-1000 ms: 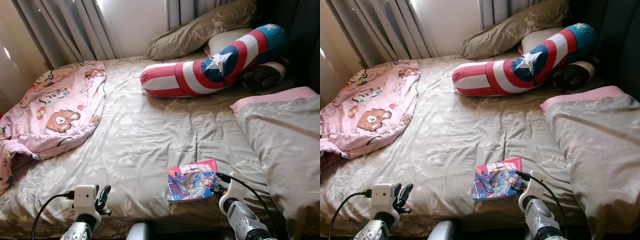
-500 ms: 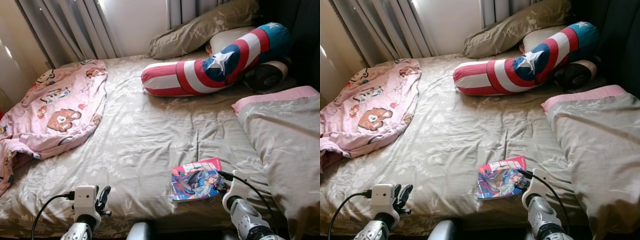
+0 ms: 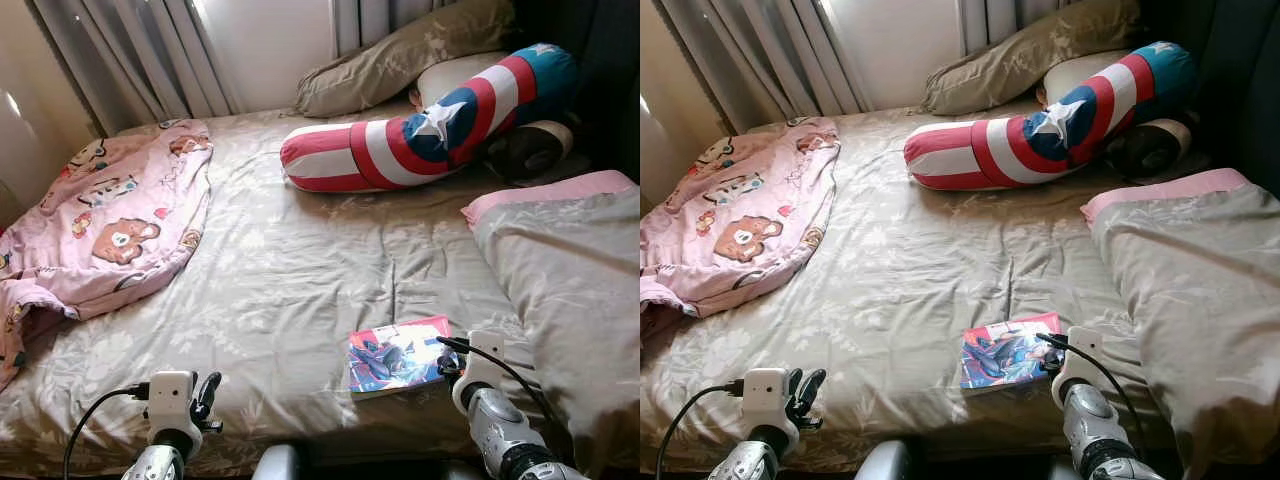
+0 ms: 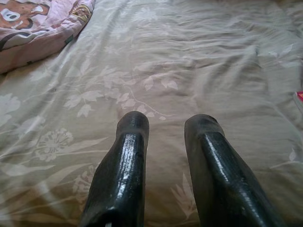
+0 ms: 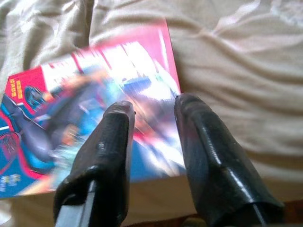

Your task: Clean up the room

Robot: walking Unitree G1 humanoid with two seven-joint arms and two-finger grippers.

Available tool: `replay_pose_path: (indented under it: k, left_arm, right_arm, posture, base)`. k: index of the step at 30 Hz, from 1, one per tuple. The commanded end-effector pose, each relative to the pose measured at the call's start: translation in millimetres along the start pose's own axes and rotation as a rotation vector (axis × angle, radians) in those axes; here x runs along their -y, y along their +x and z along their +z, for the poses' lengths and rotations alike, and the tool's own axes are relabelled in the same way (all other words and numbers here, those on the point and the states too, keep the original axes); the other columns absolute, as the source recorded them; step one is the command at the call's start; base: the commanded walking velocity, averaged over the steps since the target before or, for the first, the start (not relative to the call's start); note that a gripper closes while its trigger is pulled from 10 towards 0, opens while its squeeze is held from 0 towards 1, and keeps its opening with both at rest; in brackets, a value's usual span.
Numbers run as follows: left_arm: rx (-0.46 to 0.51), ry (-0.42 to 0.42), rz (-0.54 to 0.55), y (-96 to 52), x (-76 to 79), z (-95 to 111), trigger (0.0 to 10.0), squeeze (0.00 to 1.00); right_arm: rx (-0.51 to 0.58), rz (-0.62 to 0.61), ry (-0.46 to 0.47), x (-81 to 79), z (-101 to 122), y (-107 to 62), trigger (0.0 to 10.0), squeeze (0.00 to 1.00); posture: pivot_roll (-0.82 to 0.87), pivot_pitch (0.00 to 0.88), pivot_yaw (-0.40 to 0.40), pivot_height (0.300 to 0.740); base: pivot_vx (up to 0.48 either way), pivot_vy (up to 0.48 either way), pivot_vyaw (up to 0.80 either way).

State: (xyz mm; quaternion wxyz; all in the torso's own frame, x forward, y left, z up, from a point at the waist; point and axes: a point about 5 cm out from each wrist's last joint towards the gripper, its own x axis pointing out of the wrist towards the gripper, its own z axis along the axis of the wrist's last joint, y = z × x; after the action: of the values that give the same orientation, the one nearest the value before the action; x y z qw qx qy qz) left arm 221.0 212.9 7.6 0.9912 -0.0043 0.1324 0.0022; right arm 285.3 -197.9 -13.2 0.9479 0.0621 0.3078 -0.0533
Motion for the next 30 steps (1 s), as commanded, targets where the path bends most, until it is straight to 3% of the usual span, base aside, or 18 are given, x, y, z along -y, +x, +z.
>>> replay_pose_path:
  k: [1, 5, 6, 7, 15, 20, 25, 30]
  left_arm:
    - [0.005, 0.006, 0.014, 1.3, -3.8, 3.8, 10.0, 0.0]
    - [0.005, 0.005, 0.017, 1.7, -3.8, 3.7, 10.0, 0.0]
    - [0.005, 0.005, 0.017, 2.0, -3.6, 3.8, 10.0, 0.0]
    - [0.006, 0.004, 0.016, 2.8, -3.1, 4.0, 10.0, 0.0]
    - [0.002, -0.012, 0.024, 8.5, -0.5, 2.5, 10.0, 0.0]
    - [0.01, -0.034, 0.02, 19.7, 5.9, 5.7, 10.0, 0.0]
    - [0.001, -0.048, 0.011, 29.5, 11.8, 6.6, 10.0, 0.0]
    - [-0.013, -0.061, 0.021, 34.2, 10.6, 4.0, 10.0, 0.0]
  right_arm:
    - [0.034, 0.004, -0.046, -5.8, 10.5, 2.3, 10.0, 0.86]
    - [0.074, -0.022, -0.077, -3.7, 20.9, 3.3, 10.0, 0.85]
    - [0.088, -0.028, -0.085, -3.1, 23.8, 3.4, 10.0, 0.8]
    - [0.122, -0.033, -0.1, -2.8, 31.0, 3.7, 10.0, 0.0]
    - [0.199, 0.021, -0.08, -8.2, 36.8, 2.4, 10.0, 0.0]
    - [0.219, 0.003, -0.097, -0.3, 25.6, -1.8, 10.0, 0.0]
    - [0.129, -0.029, -0.088, 12.2, -4.5, -7.5, 10.0, 0.0]
    - [0.076, -0.084, 0.051, 19.9, -22.0, -11.3, 10.0, 0.0]
  posture:
    - [0.12, 0.021, 0.131, 0.619]
    - [0.11, 0.021, 0.131, 0.619]
    - [0.11, 0.019, 0.131, 0.619]
    - [0.11, 0.017, 0.129, 0.619]
    - [0.09, 0.0, 0.113, 0.619]
    - [0.06, 0.0, 0.105, 0.639]
    - [0.04, 0.0, 0.094, 0.674]
    - [0.03, 0.0, 0.084, 0.709]
  base:
    - [0.0, 0.0, 0.0]
    - [0.0, 0.0, 0.0]
    - [0.0, 0.0, 0.0]
    - [0.0, 0.0, 0.0]
    - [0.0, 0.0, 0.0]
    - [0.0, 0.0, 0.0]
    - [0.0, 0.0, 0.0]
    - [0.0, 0.0, 0.0]
